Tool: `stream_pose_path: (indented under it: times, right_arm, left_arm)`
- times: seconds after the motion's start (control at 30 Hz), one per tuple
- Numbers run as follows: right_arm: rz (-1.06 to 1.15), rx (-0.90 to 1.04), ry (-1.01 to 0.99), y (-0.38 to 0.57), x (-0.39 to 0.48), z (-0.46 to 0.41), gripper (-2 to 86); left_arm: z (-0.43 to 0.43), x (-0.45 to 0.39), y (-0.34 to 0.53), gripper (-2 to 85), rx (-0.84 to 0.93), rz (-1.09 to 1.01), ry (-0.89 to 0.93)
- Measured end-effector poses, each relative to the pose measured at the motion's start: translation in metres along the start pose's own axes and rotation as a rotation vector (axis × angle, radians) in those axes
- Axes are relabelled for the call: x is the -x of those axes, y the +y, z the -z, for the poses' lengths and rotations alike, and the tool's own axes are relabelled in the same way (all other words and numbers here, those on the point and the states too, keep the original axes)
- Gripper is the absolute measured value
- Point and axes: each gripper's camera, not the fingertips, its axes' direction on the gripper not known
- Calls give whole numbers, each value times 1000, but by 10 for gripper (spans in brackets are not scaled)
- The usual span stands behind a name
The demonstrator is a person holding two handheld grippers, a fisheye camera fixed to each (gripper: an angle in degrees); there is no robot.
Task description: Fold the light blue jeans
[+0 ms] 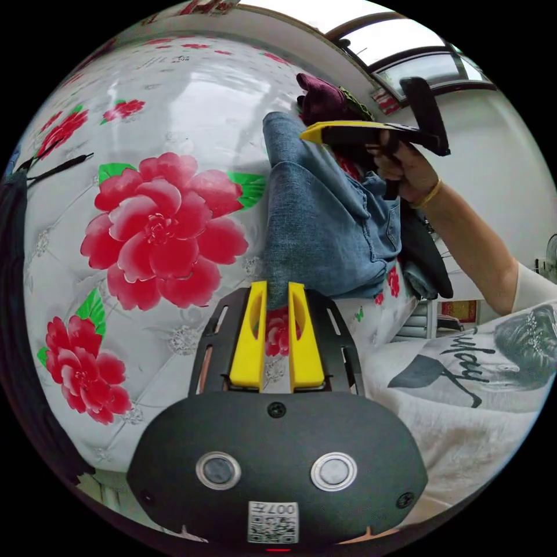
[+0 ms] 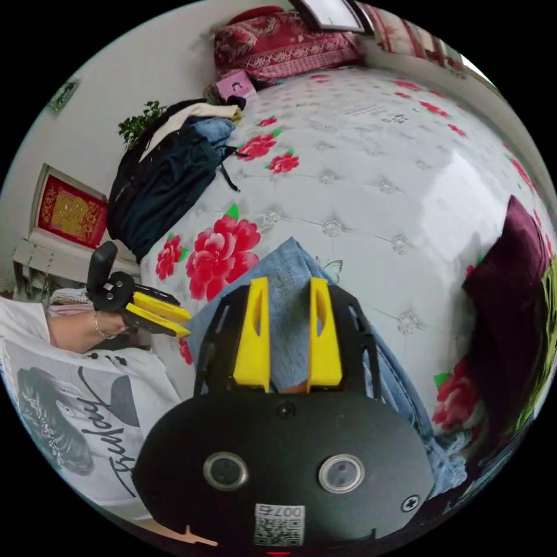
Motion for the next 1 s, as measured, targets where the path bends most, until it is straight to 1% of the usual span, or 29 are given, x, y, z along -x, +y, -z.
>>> stream_pose_path:
  times: [0.07,0.17,0.23,0.3,0.4,0.43,0.5,0.57,0.6,0.67,0.73,0.77,0.87,0.9,0.93,1.0]
  right_arm:
    - [36,26,48,-16,-2,-6,16]
    - [19,-84,23,-24,-17,26,6]
    - [3,-104,46,-28,-23,30,6]
    - [8,-56,104,-35,-24,14,9]
    - [-91,12,84,-44,-35,-20,28]
    - [-170,14,83,-44,-41,-22,35]
    - [-194,-79,28,-32,-41,-4,43]
    - [-218,-219,23,6,-33,32,54]
    - [-222,-246,31,18,-31,41,57]
    - [-257,-315,69,73,-21,66,68]
    - [-297,-295,72,115,-17,66,75]
    - [-335,-245,65,138,-15,57,78]
    - [-445,-141,92,185,-11,35,84]
    - [-468,-142,101,192,-10,33,84]
    - [-508,-172,102,207,-8,37,85]
    - [-569,-272,107,231,-6,56,87]
  left_arm:
    - [6,3,4,48,-16,10,10]
    - [21,4,12,43,-74,13,18]
    - [31,14,18,42,-157,70,56]
    - [28,26,15,43,-137,117,84]
    - [24,41,14,33,-75,141,71]
    - [26,46,16,30,-58,143,72]
    - [34,52,24,38,-69,152,65]
    - [43,59,31,50,-89,158,67]
    - [49,62,34,55,-110,159,79]
    - [57,64,33,58,-137,147,78]
    - [57,56,21,63,-138,88,65]
    - [55,54,16,65,-128,73,64]
    - [34,43,-5,69,-37,25,26]
    - [28,42,-8,59,-29,10,-38]
    - [30,42,-9,62,-33,12,-57]
    - [35,47,-12,67,-12,24,-26]
